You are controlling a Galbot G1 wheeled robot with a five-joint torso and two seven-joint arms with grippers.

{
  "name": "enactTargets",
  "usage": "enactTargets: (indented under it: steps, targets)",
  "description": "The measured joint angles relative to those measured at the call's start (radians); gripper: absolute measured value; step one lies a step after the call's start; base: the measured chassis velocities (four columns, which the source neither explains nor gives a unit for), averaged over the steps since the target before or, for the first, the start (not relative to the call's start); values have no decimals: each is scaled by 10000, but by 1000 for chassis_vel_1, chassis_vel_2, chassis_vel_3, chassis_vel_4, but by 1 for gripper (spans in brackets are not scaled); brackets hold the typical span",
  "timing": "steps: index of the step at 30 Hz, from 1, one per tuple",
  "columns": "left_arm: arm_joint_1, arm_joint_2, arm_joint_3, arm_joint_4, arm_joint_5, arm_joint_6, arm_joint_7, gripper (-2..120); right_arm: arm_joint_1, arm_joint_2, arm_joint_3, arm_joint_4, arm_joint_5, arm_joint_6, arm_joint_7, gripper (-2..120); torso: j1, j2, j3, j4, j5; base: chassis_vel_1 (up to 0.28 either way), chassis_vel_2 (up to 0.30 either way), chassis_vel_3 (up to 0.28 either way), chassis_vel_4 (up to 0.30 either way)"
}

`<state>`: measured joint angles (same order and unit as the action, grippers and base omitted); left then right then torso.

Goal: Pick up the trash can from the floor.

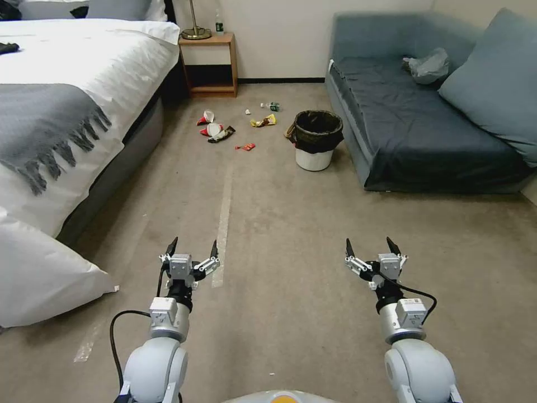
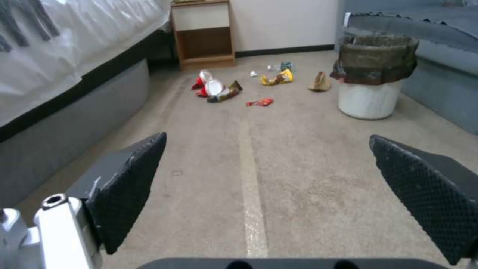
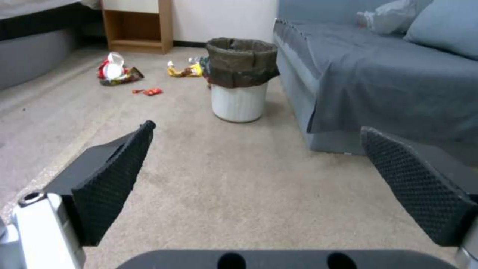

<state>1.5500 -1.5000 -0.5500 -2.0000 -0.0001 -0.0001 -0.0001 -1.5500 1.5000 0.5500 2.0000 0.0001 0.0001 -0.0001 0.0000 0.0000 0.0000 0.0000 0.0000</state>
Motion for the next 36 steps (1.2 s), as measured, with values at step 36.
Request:
enactTargets:
  steps: [36]
  targets:
    - [0,0,0,0,0,0,0,100,0,0,0,1,0,0,0,100,0,0,0,0,0,0,0,0,0]
